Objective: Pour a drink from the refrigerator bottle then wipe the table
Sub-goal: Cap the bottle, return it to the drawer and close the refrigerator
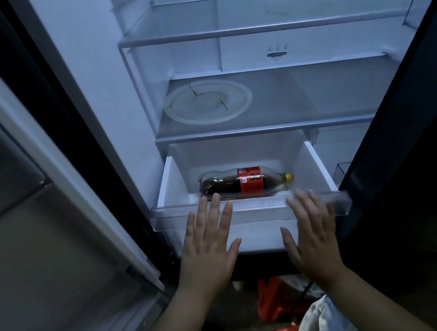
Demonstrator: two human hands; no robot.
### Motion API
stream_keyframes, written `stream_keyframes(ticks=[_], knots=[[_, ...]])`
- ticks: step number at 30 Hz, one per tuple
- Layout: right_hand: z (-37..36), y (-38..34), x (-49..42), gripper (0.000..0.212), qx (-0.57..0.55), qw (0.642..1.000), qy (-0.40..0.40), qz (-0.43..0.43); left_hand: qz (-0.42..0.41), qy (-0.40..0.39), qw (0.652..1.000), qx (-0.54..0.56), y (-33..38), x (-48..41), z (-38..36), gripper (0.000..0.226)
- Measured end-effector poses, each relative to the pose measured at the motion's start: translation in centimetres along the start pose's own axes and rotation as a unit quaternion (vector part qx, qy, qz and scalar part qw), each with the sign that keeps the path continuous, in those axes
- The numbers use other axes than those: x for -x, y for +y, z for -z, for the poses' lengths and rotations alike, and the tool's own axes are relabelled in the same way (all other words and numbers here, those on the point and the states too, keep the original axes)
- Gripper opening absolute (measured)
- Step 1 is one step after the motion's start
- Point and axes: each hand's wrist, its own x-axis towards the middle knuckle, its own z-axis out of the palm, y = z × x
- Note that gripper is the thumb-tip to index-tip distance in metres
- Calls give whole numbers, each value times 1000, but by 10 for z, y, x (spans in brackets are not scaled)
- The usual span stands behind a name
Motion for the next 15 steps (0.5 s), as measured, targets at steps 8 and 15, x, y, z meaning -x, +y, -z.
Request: stream_keyframes(ticks=[8, 15], knots=[[-15, 0, 7, 71, 99, 994, -44, -4, 11, 2, 999, -34, 2, 2, -15, 77], [-23, 9, -21, 78, 119, 989, -88, -6, 37, -31, 998, -27, -11, -32, -23, 80]])
